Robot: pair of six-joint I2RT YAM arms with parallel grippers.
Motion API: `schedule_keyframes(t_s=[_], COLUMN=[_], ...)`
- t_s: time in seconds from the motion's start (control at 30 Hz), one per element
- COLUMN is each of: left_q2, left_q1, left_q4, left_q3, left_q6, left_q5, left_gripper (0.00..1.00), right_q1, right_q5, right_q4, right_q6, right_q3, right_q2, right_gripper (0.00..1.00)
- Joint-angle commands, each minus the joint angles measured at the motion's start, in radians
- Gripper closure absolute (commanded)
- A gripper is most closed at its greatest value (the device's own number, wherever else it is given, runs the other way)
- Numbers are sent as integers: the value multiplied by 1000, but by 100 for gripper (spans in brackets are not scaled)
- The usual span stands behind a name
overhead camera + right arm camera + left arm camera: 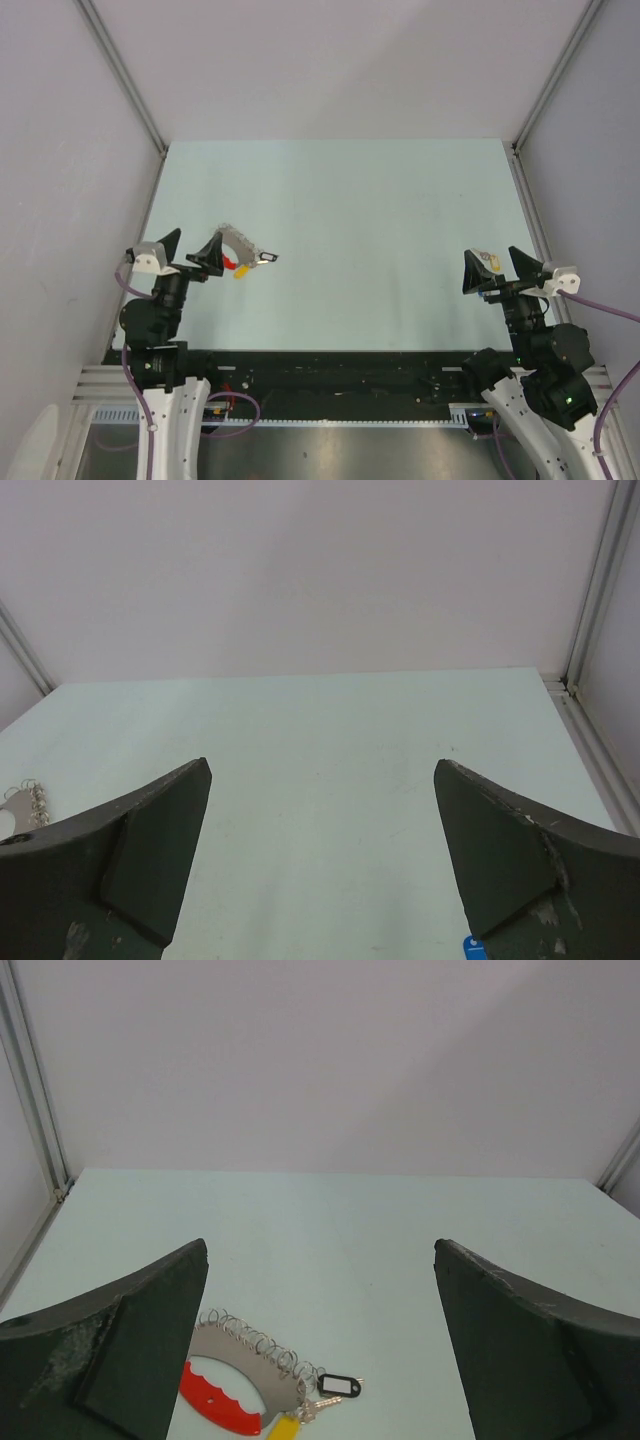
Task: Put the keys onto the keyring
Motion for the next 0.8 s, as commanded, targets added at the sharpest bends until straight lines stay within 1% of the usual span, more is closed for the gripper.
schedule_keyframes(t_s=[0.0,0.3,0.47,0.63,0.67,0.73,0.77], left_q2=[23,81,167,316,381,454,530], left_q1=[23,34,34,34,34,34,34], left_q4=[1,-2,-45,-89,-95,-89,-92], left_q3=[26,32,46,86,95,108,117], left_q6=[-29,-44,-58,-81,-83,-99,-110], left_q5=[24,10,-13,-25,-19,-2,-4], left_gripper=[0,0,0,0,0,0,0], right_q1=[8,22,43,68,80,92,100], right_q5=[-3,-2,0,3,6,10,17], right_q4=[-2,-7,-7,-8,-10,-11,-10], right_q6=[-1,7,8,11,11,11,10], right_q3=[32,30,27,26,26,24,24], right_q2=[-2,-2,-2,-2,-2,-2,-2], right_gripper=[0,0,0,0,0,0,0])
